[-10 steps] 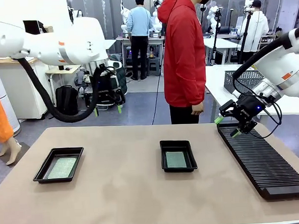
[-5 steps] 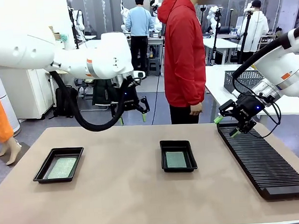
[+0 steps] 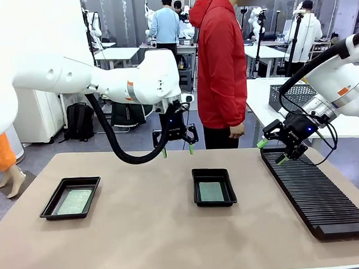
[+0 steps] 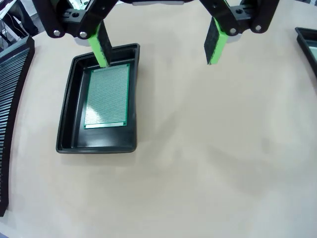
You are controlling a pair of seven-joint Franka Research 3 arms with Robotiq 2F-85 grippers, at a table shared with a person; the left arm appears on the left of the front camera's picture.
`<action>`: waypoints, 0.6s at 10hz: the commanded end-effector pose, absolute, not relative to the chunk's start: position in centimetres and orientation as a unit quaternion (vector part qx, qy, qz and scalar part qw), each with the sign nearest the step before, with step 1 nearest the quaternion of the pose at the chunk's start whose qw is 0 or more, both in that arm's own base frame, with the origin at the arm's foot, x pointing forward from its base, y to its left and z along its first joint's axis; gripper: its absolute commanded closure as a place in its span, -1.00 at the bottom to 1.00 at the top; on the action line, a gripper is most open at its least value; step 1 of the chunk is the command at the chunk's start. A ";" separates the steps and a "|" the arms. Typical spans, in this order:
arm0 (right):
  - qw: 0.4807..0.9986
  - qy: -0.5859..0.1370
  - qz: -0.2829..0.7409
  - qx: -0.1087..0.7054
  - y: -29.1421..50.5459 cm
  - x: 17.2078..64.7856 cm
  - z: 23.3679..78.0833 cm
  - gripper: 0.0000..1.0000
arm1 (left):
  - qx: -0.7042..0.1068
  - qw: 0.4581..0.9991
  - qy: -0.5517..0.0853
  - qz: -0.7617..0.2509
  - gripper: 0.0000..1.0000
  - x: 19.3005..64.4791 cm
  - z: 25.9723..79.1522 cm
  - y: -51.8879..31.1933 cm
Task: Inspect and transfer BCBs to ESD trays.
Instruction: Pick up the ESD tray and place it on the left side of the table.
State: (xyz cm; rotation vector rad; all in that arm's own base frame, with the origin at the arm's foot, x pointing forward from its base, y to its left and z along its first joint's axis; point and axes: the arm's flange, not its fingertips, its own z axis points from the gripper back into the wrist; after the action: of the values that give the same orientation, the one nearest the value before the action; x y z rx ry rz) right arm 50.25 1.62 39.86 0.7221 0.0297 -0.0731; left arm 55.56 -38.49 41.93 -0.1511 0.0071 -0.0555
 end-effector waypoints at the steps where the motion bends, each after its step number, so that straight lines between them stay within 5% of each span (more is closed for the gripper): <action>1: 0.936 0.017 -0.040 0.349 1.6 49.9 40.0 -1.00 | -0.066 0.997 -0.022 -0.029 -1.00 55.5 40.9 -39.2; 6: 0.936 0.017 -0.040 0.349 1.6 49.9 40.0 -1.00 | -0.046 0.998 -0.008 -0.030 -1.00 54.7 37.0 -41.8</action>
State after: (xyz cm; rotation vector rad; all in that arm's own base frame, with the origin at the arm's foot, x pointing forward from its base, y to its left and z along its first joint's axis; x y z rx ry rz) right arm 50.24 1.61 39.86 0.7221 0.0298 -0.0732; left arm 54.80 -41.55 37.39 -0.1268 0.0012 -0.1017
